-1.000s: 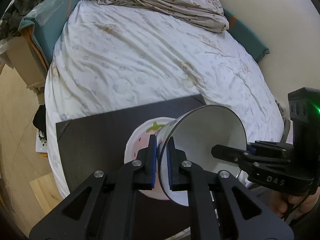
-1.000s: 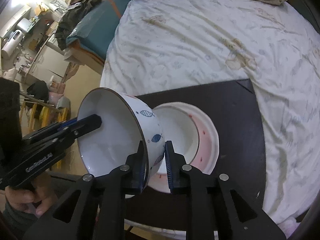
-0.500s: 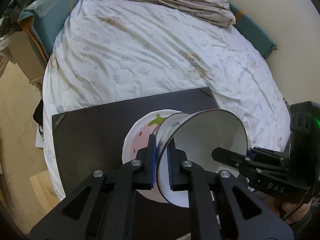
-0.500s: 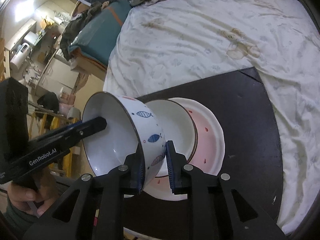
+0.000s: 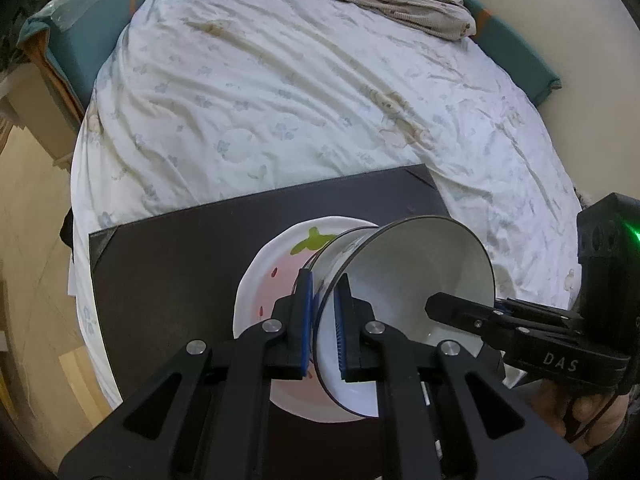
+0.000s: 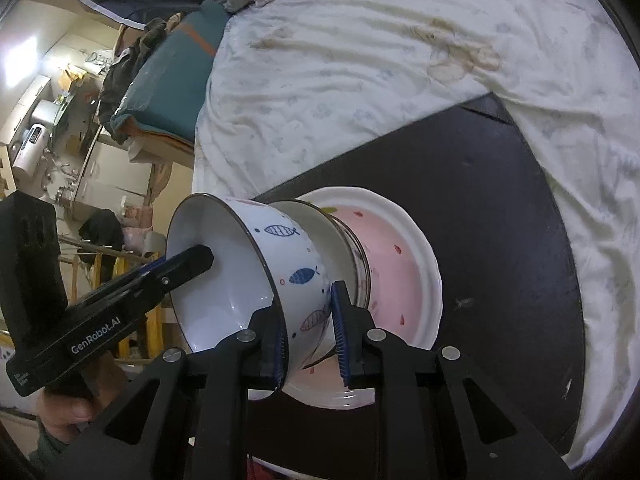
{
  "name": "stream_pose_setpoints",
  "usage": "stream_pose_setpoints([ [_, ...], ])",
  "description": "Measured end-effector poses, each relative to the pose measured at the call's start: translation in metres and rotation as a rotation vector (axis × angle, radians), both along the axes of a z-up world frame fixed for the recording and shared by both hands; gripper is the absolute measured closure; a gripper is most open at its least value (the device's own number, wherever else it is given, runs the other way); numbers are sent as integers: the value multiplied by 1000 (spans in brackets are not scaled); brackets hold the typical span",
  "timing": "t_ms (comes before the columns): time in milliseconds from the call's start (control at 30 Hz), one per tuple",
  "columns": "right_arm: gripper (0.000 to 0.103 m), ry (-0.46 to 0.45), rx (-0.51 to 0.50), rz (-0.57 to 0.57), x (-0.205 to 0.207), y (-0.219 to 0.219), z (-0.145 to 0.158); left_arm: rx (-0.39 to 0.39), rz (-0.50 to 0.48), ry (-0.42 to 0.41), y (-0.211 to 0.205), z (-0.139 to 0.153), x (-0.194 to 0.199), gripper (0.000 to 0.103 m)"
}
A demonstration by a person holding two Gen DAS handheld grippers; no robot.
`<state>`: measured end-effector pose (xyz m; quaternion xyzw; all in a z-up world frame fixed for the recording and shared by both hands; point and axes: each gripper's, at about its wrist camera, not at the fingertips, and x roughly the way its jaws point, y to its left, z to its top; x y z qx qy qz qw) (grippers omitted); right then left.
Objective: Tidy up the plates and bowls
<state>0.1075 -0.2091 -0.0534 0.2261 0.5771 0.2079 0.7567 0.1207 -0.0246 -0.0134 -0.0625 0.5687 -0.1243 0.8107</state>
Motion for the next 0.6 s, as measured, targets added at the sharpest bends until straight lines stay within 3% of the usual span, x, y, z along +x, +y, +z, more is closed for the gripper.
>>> stream_pose_setpoints([
  [600,73,11,25,1,2,0,-1,-10,20,54,7,-15,1,95],
])
